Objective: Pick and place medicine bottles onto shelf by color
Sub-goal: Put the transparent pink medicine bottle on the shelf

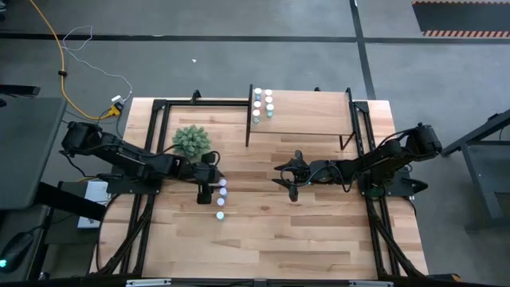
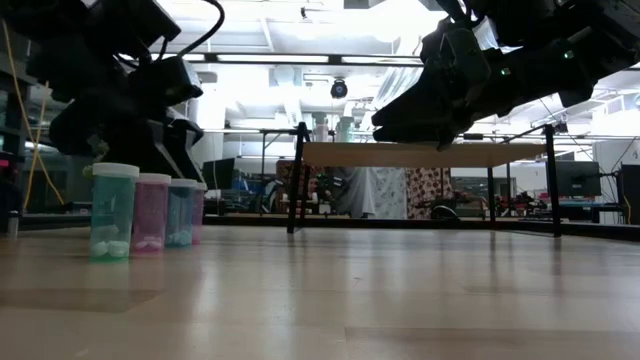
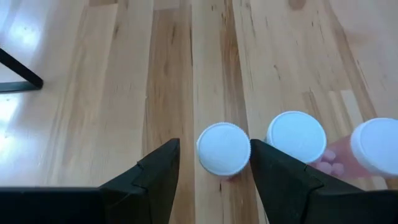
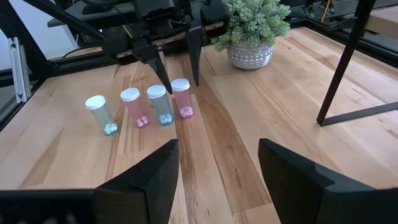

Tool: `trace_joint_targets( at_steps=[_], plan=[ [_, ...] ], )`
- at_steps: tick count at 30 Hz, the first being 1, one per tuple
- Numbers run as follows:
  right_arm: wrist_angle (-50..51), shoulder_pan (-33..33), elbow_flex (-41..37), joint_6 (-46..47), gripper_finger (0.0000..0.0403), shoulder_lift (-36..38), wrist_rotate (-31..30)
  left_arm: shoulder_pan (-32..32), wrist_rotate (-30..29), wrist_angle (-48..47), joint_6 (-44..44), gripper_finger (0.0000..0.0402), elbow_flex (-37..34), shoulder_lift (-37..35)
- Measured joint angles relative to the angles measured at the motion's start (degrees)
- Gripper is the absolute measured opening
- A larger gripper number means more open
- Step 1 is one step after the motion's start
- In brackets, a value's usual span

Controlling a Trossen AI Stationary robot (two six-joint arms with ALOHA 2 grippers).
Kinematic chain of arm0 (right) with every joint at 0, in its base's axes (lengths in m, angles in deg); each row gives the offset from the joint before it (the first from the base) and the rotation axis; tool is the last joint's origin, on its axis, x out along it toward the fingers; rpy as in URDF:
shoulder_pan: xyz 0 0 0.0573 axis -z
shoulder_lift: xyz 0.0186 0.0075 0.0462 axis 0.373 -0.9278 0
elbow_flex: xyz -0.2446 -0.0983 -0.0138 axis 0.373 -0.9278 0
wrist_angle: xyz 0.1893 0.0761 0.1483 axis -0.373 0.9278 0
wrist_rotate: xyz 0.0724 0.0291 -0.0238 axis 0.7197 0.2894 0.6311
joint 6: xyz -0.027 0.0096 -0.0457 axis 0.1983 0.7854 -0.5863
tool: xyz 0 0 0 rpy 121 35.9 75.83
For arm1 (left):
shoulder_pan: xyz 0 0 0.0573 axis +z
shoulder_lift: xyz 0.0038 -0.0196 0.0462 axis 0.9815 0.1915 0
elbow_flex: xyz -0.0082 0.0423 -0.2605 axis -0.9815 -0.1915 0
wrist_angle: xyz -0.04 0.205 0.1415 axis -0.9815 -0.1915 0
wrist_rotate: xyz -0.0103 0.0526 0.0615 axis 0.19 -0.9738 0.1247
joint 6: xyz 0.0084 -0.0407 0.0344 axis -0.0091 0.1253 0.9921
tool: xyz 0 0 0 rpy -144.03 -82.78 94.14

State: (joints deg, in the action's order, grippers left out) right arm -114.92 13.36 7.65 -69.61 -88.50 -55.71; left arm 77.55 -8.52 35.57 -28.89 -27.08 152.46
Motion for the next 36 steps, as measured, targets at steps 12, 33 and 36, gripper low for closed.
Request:
trace_joint_targets(
  at_steps=[12,33,36],
  plan=[
    [0.01,0.00,0.00,0.00,0.0211,0.00,0.00,0.00,-0.07,2.76,0.52,0.0184,0.03,2.32],
    [0.02,0.00,0.00,-0.01,0.0211,0.00,0.00,0.00,-0.29,3.36,0.51,0.0104,0.02,2.30],
    [0.02,0.00,0.00,0.00,0.0211,0.00,0.00,0.00,-0.73,3.68,1.80,0.0117,0.73,2.30]
  ],
)
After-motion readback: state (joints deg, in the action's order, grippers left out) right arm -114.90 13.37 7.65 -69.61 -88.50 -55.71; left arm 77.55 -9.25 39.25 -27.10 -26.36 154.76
